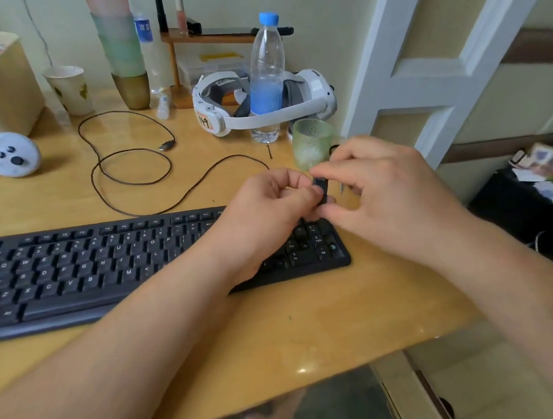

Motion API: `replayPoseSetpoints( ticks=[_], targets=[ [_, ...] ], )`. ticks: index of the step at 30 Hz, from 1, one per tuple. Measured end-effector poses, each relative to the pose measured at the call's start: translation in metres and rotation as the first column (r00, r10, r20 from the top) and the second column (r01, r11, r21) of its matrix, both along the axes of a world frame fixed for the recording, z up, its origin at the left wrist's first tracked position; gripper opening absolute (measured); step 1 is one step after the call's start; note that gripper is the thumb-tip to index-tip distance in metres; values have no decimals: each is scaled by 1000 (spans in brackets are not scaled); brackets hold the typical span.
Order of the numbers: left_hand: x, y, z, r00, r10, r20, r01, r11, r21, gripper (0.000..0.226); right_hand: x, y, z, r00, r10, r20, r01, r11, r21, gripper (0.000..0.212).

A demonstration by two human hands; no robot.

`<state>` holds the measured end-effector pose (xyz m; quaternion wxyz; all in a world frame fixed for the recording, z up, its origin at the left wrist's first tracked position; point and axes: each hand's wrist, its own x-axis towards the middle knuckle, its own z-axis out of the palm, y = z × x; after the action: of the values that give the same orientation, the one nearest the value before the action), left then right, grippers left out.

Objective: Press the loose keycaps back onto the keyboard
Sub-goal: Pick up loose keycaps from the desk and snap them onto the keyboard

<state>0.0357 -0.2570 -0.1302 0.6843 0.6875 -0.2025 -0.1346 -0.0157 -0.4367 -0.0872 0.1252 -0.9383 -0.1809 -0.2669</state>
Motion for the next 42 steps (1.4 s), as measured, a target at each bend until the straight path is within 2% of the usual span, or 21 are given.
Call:
replayPoseSetpoints(
  ticks=[4,5,7,8,10,13,17,24,31,42],
  targets=[
    [0,2,-3,999,-26,47,21,996,87,21,-3,6,2,996,-32,-86,28,999,-42,29],
    [1,5,-3,994,-34,102,17,988,155,22,-4,4,3,992,-35,-124,30,999,-41,30],
    [3,10,-3,946,-76,316,-52,924,378,22,-4,-5,3,969,-54,-241,52,999,-16,36],
    [5,13,-4,896,-105,431,-131,866,483,22,-4,-10,3,942,-61,-331,70,997,16,38],
    [12,18,-6,814,-138,565,-265,777,572,21,-1,-22,-1,839,-28,-543,112,986,121,39],
    [21,24,-9,787,-159,595,-299,746,595,19,0,-38,-18,709,65,-702,169,951,259,42],
    [24,25,-12,762,-185,621,-311,736,601,20,3,-47,-32,708,97,-700,203,921,333,43],
    [25,22,-16,728,-183,661,-329,752,571,19,8,-47,-39,732,148,-665,161,911,380,47],
    [25,21,-19,701,-209,682,-332,751,571,18,18,-45,-31,675,58,-736,194,948,253,42],
    [27,21,-21,717,-201,668,-326,751,575,17,18,-33,-28,703,36,-710,177,958,224,36]
  ],
)
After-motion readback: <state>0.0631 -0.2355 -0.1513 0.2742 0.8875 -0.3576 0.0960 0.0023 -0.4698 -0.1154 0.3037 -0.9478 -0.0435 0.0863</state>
